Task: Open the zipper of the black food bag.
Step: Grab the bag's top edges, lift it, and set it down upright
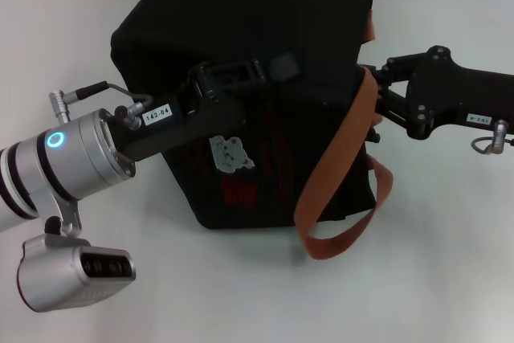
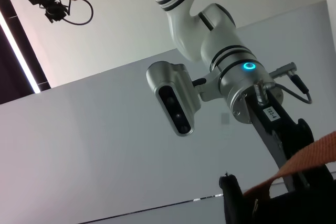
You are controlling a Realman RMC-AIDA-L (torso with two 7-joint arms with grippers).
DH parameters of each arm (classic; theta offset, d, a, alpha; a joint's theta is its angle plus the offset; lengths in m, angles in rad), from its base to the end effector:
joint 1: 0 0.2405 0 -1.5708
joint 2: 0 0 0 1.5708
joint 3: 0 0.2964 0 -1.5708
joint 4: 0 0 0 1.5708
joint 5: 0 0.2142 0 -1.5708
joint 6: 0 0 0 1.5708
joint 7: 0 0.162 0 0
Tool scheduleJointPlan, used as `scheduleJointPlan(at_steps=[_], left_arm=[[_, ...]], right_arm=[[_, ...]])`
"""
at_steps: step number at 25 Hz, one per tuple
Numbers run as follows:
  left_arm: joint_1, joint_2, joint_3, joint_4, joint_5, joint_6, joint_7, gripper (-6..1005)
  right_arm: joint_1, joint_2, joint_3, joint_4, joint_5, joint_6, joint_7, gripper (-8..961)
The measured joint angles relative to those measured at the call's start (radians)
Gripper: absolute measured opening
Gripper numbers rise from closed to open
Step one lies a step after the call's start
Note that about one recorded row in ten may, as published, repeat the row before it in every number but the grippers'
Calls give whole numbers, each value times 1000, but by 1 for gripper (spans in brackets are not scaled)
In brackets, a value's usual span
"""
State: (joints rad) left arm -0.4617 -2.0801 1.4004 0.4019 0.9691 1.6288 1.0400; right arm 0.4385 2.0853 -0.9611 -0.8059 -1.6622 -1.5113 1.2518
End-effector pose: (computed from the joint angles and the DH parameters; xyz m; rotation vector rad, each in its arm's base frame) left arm -0.2236 0.3174 -0.0688 -1.3599 1.6292 -0.4112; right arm 0.2521 0.3571 -0.0264 -2.6658 0.2605 0.8341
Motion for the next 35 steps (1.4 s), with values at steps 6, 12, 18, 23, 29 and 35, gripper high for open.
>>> scheduleJointPlan(at_steps=[6,12,18,23,29,35], left_arm=[[0,0,0,0,0,-1,0,98],[0,0,0,0,0,-2,0,98],[-1,0,0,0,0,-1,0,98],[-1,0,0,0,0,2,0,99],[-2,0,0,1,0,4,0,99],[-1,0,3,2,1,5,0,99]], right_arm=[[12,3,-2,31,31,17,-32,121],[36,4,-12,63,45,63,-48,406],[43,5,-25,87,101,70,-122,544],[23,5,-38,122,219,71,-230,536],[23,5,-53,131,222,94,-247,501],[10,-2,-126,115,204,105,-296,471]])
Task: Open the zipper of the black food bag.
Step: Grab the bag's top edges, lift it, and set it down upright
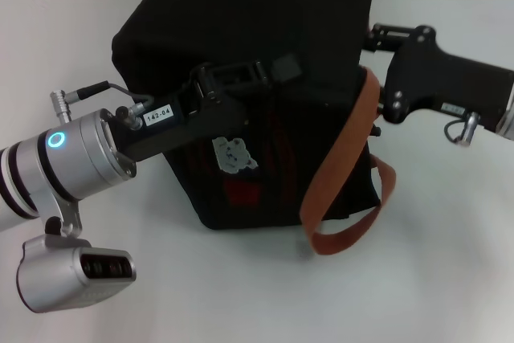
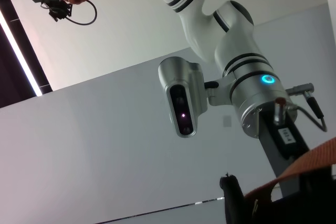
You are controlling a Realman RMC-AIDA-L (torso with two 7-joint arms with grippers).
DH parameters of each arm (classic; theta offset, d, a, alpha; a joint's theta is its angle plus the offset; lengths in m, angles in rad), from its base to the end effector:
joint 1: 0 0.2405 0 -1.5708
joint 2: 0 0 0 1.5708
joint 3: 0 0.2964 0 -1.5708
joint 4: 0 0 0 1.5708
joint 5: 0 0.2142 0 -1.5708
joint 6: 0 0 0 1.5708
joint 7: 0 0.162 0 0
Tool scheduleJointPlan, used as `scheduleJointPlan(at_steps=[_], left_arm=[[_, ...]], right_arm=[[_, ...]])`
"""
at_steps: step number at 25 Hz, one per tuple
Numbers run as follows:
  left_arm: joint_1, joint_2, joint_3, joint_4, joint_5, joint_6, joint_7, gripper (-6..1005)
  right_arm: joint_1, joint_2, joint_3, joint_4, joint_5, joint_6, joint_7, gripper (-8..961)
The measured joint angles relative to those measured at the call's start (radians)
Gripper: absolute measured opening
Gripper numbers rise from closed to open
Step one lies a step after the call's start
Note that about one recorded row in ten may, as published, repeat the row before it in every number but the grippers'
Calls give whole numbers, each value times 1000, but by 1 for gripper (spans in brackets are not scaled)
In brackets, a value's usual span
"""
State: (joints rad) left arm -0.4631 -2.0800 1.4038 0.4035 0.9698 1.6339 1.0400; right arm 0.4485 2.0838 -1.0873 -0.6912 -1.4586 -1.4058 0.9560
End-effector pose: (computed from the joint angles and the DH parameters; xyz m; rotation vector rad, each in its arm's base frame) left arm -0.2224 0.3168 -0.0689 -1.3554 1.6344 -0.4200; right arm 0.2454 0.3644 -0.0452 -2.5515 0.0277 0.8606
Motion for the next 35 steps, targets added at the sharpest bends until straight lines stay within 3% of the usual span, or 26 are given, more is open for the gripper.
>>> scheduleJointPlan(at_steps=[17,28,33,35], left_arm=[[1,0,10,0,0,-1,0,98],[0,0,14,1,-1,-1,0,98],[0,0,14,2,-1,-2,0,99],[0,0,14,2,-1,-2,0,99]], right_arm=[[-33,5,-17,-50,-21,-6,-28,422],[-17,7,-65,-39,24,51,-27,256],[-19,7,-82,-41,24,52,-46,257],[-20,7,-86,-43,24,50,-53,188]])
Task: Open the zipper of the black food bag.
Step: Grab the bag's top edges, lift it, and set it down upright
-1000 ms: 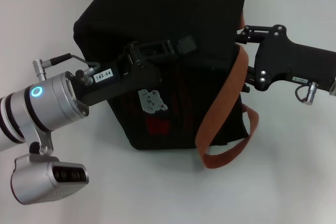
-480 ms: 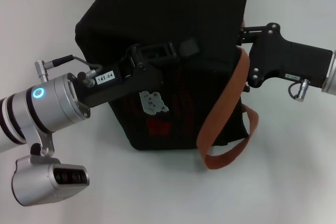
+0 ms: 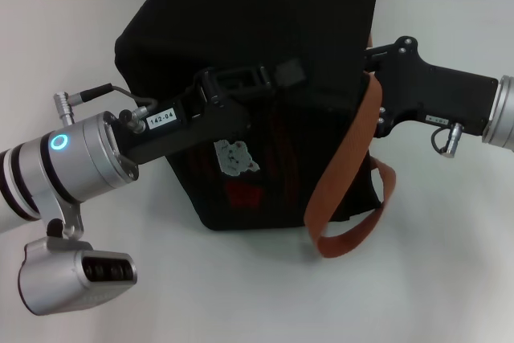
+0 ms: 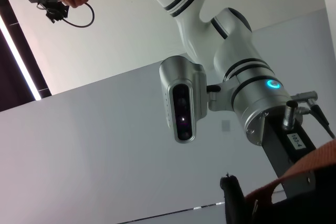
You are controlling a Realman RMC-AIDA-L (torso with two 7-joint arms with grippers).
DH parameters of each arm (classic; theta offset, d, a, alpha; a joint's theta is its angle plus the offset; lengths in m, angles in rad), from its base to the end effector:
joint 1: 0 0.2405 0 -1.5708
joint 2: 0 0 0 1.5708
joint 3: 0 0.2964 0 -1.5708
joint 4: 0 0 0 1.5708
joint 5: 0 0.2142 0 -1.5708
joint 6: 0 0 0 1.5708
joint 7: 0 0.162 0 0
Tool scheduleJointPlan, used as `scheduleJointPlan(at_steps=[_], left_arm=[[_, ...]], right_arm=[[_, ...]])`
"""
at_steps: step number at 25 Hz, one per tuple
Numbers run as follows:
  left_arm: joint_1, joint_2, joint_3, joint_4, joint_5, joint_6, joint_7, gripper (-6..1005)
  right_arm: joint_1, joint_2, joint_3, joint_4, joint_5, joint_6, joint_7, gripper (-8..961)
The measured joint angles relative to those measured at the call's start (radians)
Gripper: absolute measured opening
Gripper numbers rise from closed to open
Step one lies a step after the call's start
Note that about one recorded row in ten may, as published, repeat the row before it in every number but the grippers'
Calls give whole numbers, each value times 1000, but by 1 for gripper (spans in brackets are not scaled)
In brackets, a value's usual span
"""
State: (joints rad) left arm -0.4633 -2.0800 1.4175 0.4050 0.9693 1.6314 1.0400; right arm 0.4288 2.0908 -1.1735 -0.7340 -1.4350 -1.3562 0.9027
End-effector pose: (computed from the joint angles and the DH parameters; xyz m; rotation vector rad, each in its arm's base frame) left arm -0.2218 0.3154 -0.0711 -1.3600 1.6441 -0.4275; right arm 0.2397 0.3613 -0.0556 -2.5634 -0.0727 0.8055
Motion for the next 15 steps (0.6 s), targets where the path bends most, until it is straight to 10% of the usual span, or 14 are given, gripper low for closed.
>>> scheduleJointPlan(at_steps=[7,15], left_arm=[[0,0,0,0,-8,-4,-19,99],[-1,0,2,9,-62,-14,-93,99]], right_arm=[[-9,-2,-17,-5,-12,-8,-21,-6],[-98,-5,-23,-54,-146,-4,-14,20]])
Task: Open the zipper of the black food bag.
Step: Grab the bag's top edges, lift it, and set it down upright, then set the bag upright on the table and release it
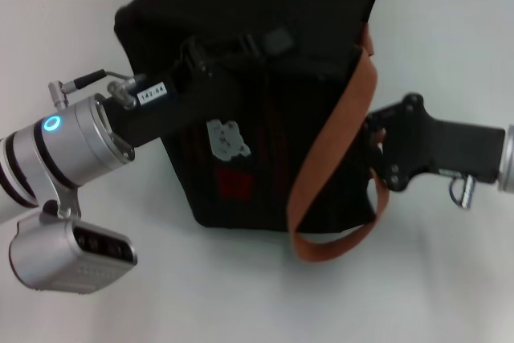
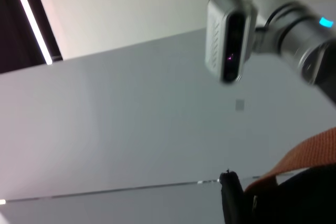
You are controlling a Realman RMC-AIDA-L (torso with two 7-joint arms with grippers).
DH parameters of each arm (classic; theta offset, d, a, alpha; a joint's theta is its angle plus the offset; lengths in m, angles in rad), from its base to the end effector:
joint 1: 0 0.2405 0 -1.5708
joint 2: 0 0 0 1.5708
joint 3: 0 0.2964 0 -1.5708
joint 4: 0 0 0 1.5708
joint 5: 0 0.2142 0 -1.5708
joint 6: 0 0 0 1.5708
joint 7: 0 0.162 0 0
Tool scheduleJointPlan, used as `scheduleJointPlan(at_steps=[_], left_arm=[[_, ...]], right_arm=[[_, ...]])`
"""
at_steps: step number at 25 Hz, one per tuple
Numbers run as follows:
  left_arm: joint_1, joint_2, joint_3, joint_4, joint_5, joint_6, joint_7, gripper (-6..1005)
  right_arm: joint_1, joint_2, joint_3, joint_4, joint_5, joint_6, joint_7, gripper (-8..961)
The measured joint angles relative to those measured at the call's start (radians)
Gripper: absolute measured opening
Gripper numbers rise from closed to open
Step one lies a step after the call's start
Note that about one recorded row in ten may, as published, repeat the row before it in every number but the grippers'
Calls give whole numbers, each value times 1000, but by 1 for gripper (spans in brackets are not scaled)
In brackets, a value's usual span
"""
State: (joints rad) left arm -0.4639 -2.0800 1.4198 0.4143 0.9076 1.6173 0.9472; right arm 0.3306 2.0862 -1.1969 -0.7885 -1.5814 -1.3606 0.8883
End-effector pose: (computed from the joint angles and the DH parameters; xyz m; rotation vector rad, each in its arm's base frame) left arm -0.2186 0.3236 -0.0638 -1.4117 1.5382 -0.4554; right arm 0.2782 0.3286 -0.0651 -2.6676 -0.0890 0.6137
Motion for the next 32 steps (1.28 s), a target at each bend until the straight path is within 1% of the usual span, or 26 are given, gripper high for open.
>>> scheduleJointPlan(at_steps=[1,2,3,5,7,11,12,13,14,15,16,17,18,19,20,22,23,24,25,26,27,28,29,30,32], left_arm=[[0,0,4,2,-17,-8,-11,99],[0,0,23,8,-46,-23,-22,99],[1,0,36,14,-61,-32,-26,99],[5,0,58,26,-83,-47,-31,99],[11,0,75,41,-95,-65,-34,99],[10,0,78,44,-97,-71,-52,98],[10,0,78,44,-97,-71,-57,98],[10,0,79,46,-108,-71,-84,98],[10,0,79,46,-108,-71,-84,98],[10,0,79,46,-108,-71,-84,98],[23,0,101,26,-191,-71,-168,98],[23,0,101,26,-191,-71,-168,98],[36,0,126,-18,-262,-70,-216,98],[36,0,126,-18,-262,-70,-216,98],[37,0,139,-42,-295,-67,-232,99],[44,0,171,-115,-372,-58,-293,99],[48,0,182,-139,-393,-56,-321,99],[48,0,182,-139,-393,-56,-321,99],[57,0,195,-174,-422,-54,-389,99],[85,0,212,-231,-450,-57,-570,99],[85,0,212,-231,-450,-57,-570,99],[99,0,215,-247,-452,-61,-641,99],[99,0,215,-247,-452,-61,-641,99],[123,0,232,-262,-449,-74,-795,99],[134,0,257,-261,-448,-79,-892,98]], right_arm=[[0,0,0,0,0,0,0,24],[-29,0,-3,-24,-30,-3,21,29],[-29,0,-3,-24,-30,-3,21,34],[-73,4,-4,-82,-120,-4,94,43],[-84,5,-5,-100,-142,-3,116,53],[-106,4,-4,-116,-158,-6,147,71],[-108,3,-1,-113,-150,-11,153,76],[-111,1,11,-105,-104,-34,170,81],[-111,1,11,-105,-104,-34,170,85],[-115,-1,44,-96,-46,-72,182,90],[-121,-2,97,-83,11,-124,183,95],[-121,-2,97,-83,11,-124,183,100],[-123,-2,122,-74,37,-148,179,104],[-123,-2,122,-74,37,-148,179,109],[-126,-2,169,-53,92,-200,165,114],[-127,-2,189,-45,110,-219,159,123],[-127,-2,206,-37,125,-236,154,175],[-126,-2,223,-31,131,-248,150,228],[-122,-1,258,-12,142,-274,140,280],[-120,-1,271,1,150,-284,133,333],[-118,-1,282,16,161,-294,124,352],[-117,-1,287,30,173,-303,116,371],[-117,-1,287,30,173,-303,116,391],[-115,-2,294,55,206,-321,99,410],[-113,-3,295,66,218,-327,95,448]])
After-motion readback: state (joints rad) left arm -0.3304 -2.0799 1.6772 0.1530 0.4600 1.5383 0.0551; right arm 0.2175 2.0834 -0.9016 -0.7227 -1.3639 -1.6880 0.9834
